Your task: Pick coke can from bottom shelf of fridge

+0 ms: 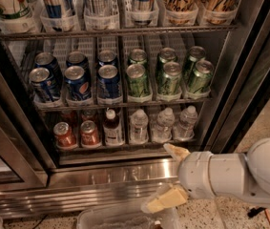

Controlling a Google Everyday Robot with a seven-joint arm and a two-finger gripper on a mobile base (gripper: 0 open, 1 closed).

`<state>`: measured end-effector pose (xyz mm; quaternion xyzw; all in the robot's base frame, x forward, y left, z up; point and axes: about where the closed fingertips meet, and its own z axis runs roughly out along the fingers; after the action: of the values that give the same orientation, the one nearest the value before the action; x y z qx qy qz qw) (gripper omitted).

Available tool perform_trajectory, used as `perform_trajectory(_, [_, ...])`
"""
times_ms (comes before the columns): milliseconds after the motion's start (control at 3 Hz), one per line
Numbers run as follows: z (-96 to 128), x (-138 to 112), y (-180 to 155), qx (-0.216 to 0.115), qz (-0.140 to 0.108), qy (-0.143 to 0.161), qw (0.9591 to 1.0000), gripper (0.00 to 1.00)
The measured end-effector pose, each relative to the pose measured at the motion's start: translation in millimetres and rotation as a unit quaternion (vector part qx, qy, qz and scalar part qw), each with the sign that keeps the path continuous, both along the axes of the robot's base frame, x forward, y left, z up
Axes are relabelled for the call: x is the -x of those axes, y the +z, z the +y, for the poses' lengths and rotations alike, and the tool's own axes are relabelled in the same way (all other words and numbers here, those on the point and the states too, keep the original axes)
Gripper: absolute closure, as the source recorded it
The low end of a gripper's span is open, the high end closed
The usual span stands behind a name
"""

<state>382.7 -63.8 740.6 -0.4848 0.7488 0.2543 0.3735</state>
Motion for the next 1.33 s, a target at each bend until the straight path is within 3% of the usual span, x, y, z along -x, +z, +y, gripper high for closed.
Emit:
perform_trajectory(333, [34, 3, -7, -0.046, -0.019, -0.034, 0.9982, 0.0])
perform_trajectory(667, [41, 0, -26, -0.095, -0.04, -0.097, 0.9899, 0.0])
perform_trajectory(1000, [59, -5, -43, -0.121, -0.082, -0.117, 0.9823, 0.0])
perform_trajectory(1333, [81, -15, -36, -0.141, -0.103, -0.115, 0.9778, 0.0])
